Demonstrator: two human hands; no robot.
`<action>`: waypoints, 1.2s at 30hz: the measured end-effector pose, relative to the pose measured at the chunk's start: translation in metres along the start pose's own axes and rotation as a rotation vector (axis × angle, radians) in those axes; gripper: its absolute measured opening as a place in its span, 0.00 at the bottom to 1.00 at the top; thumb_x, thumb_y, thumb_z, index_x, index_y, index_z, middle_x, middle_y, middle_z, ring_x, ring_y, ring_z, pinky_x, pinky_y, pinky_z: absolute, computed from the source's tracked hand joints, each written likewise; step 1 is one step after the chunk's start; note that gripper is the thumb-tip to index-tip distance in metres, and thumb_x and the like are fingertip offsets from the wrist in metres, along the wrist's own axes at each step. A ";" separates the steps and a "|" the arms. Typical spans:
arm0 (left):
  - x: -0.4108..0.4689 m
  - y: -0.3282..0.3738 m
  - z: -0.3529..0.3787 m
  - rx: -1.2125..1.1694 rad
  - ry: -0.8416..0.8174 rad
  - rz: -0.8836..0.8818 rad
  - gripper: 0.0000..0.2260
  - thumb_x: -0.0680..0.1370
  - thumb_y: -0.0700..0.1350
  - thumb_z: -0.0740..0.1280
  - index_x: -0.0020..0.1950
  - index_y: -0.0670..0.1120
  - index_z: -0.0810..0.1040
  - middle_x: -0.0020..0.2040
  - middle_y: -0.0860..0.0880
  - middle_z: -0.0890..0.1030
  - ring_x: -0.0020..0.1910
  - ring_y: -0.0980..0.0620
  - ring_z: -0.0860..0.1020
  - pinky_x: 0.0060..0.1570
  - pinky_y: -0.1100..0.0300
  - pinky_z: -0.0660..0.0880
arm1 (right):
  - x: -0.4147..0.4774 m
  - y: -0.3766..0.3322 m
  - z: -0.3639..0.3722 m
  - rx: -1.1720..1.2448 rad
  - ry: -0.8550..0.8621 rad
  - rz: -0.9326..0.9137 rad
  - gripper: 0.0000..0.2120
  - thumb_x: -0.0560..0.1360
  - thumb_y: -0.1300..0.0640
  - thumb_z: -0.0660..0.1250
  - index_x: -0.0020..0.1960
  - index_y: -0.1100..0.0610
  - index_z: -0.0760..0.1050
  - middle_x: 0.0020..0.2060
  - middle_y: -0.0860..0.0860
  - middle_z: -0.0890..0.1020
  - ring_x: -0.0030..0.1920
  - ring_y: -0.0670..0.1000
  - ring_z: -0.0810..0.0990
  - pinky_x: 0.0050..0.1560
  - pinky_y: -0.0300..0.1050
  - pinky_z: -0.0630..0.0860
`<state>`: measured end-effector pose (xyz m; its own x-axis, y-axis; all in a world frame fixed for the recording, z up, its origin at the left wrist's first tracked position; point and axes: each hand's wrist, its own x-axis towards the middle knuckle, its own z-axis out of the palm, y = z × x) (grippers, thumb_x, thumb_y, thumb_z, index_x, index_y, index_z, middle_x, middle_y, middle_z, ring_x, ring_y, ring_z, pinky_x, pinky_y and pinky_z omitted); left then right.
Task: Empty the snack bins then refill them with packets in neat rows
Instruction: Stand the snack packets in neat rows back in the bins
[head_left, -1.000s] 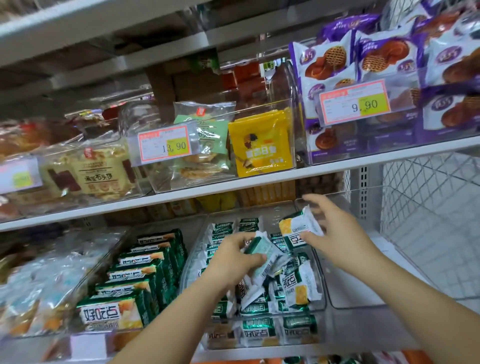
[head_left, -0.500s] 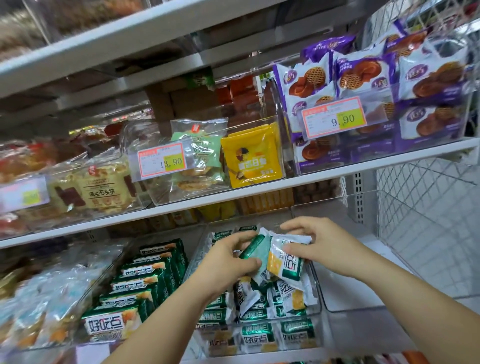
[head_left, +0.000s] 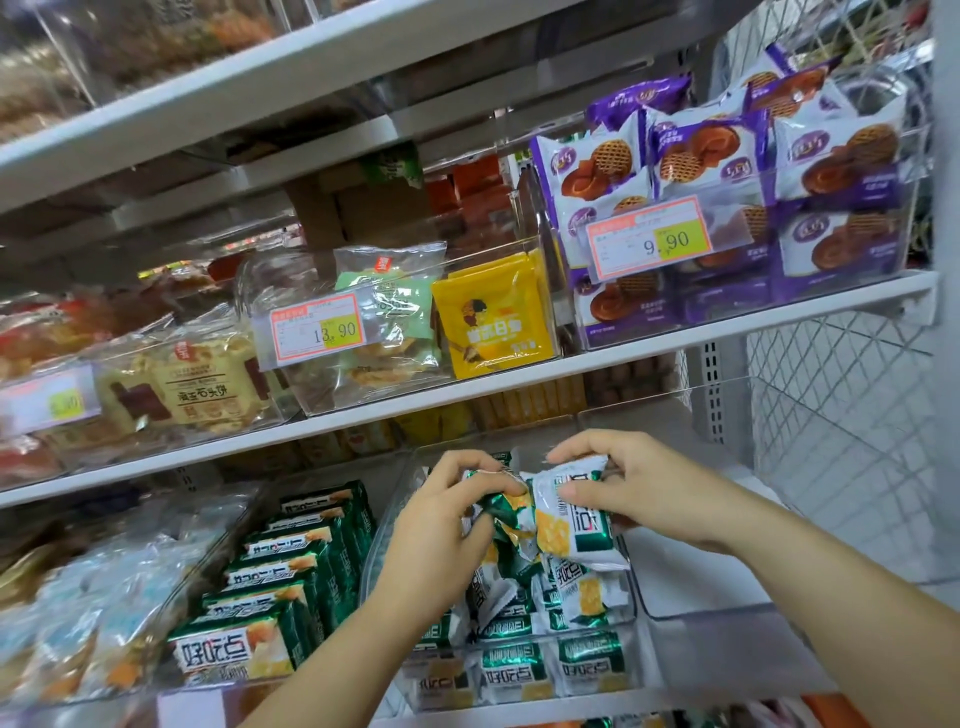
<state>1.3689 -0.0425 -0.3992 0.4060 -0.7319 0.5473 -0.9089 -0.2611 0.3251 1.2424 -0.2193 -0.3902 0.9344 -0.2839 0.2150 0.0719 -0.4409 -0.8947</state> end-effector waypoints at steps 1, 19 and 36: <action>-0.002 0.001 0.000 -0.028 -0.003 -0.007 0.22 0.74 0.33 0.66 0.51 0.63 0.76 0.57 0.65 0.70 0.48 0.57 0.73 0.47 0.60 0.70 | 0.000 0.000 0.000 0.004 -0.002 0.005 0.09 0.74 0.54 0.71 0.52 0.44 0.77 0.26 0.39 0.77 0.30 0.43 0.74 0.35 0.42 0.73; -0.011 0.009 0.014 -0.612 -0.100 -0.435 0.24 0.76 0.43 0.69 0.63 0.68 0.68 0.61 0.59 0.71 0.47 0.43 0.79 0.54 0.47 0.78 | 0.007 0.003 0.020 0.181 0.181 -0.036 0.12 0.68 0.59 0.76 0.48 0.55 0.76 0.37 0.49 0.84 0.38 0.45 0.82 0.44 0.39 0.78; -0.020 -0.031 -0.005 -0.642 -0.276 -0.367 0.25 0.73 0.50 0.73 0.66 0.60 0.70 0.62 0.61 0.73 0.57 0.58 0.76 0.59 0.56 0.73 | 0.010 0.012 0.064 -0.002 -0.063 0.076 0.34 0.56 0.34 0.77 0.60 0.32 0.70 0.58 0.43 0.80 0.61 0.44 0.77 0.63 0.54 0.74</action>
<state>1.3893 -0.0163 -0.4162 0.5547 -0.8211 0.1349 -0.4543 -0.1631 0.8758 1.2751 -0.1732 -0.4237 0.9573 -0.2625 0.1212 -0.0009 -0.4219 -0.9067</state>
